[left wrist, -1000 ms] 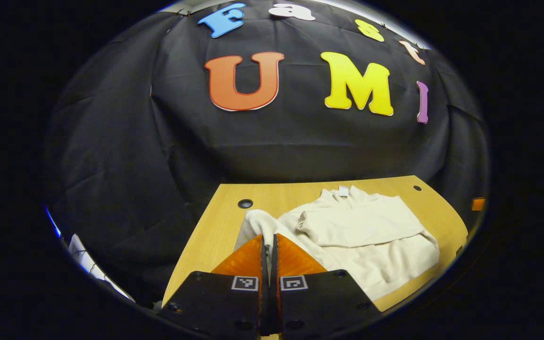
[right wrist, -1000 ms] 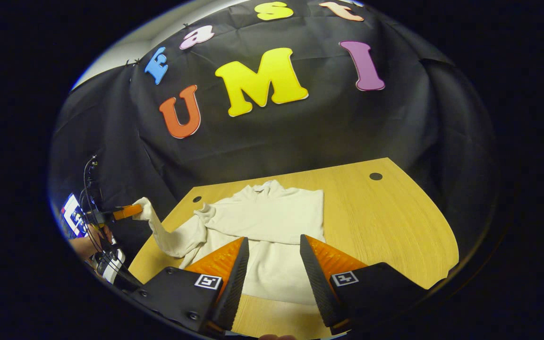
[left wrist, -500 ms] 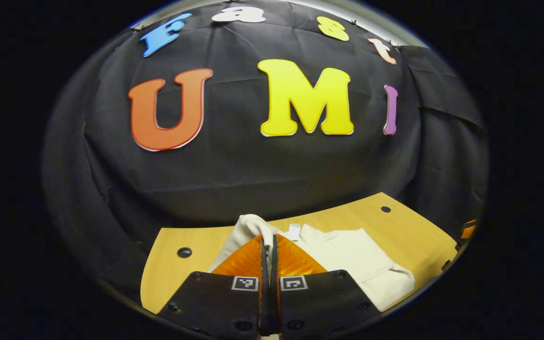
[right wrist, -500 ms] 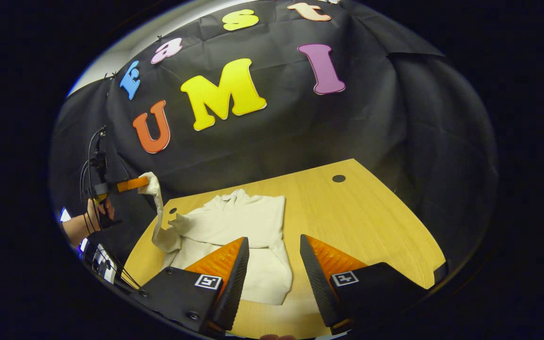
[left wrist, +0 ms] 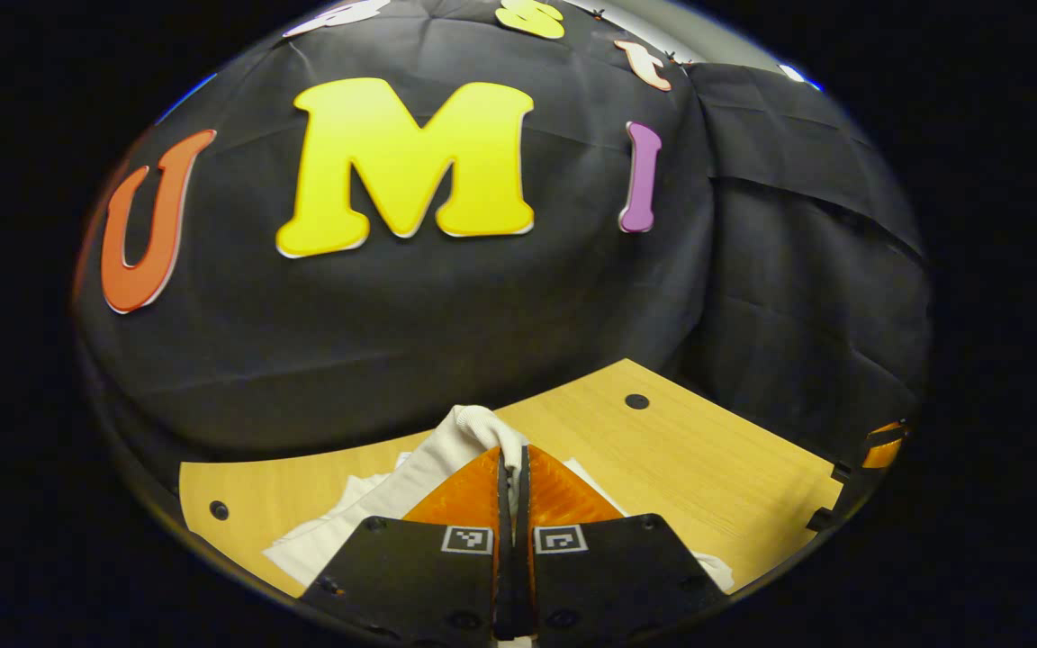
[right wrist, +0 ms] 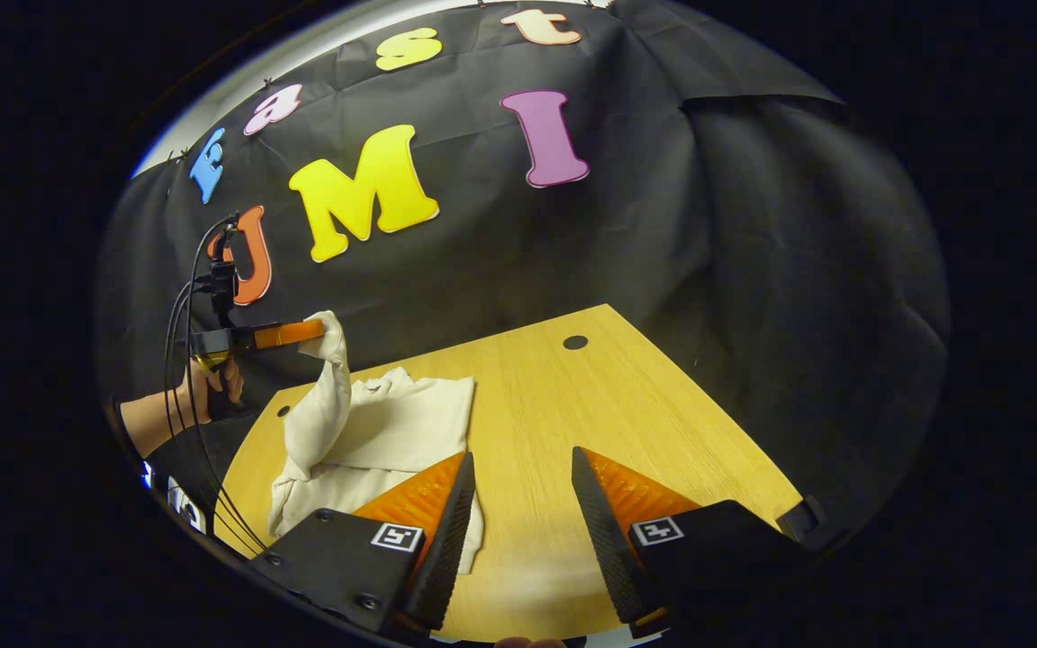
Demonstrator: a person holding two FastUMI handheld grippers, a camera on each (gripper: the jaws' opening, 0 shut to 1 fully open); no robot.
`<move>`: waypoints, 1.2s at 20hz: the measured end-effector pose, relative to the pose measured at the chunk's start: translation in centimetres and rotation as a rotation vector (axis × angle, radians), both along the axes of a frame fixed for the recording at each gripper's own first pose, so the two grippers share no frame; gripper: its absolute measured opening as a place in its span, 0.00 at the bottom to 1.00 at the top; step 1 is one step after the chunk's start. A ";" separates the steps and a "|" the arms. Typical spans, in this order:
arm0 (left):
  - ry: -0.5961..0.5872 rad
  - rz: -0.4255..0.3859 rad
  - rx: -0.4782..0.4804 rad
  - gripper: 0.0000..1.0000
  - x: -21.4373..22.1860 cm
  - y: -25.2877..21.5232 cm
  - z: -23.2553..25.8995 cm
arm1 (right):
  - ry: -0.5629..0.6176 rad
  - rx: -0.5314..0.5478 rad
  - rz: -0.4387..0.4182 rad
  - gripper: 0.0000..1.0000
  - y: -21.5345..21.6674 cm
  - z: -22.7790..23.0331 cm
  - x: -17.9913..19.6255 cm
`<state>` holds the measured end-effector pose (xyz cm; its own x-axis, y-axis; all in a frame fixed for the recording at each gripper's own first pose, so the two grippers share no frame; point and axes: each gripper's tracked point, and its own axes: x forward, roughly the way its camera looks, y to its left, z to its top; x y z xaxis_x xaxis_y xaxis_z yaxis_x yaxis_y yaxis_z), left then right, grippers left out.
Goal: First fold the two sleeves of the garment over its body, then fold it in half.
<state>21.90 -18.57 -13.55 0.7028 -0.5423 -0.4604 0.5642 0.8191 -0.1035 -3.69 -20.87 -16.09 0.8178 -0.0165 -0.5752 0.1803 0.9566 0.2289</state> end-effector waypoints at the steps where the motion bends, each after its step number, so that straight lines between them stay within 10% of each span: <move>1: 0.021 -0.023 0.006 0.03 0.1 -1.6 -1.6 | 0.012 -0.010 -0.014 0.63 -0.6 -0.2 -0.6; 15: 0.196 -0.089 0.017 0.09 1.2 -11.3 -15.8 | 0.134 -0.092 -0.011 0.69 -1.5 -1.3 -2.6; 19: 0.165 -0.033 0.003 0.68 1.0 -9.5 -15.1 | 0.117 -0.082 0.042 0.69 0.5 -0.8 -1.1; 24: 0.077 0.086 0.023 0.86 -0.1 -3.3 -12.5 | 0.084 -0.068 0.135 0.69 4.6 -0.6 1.0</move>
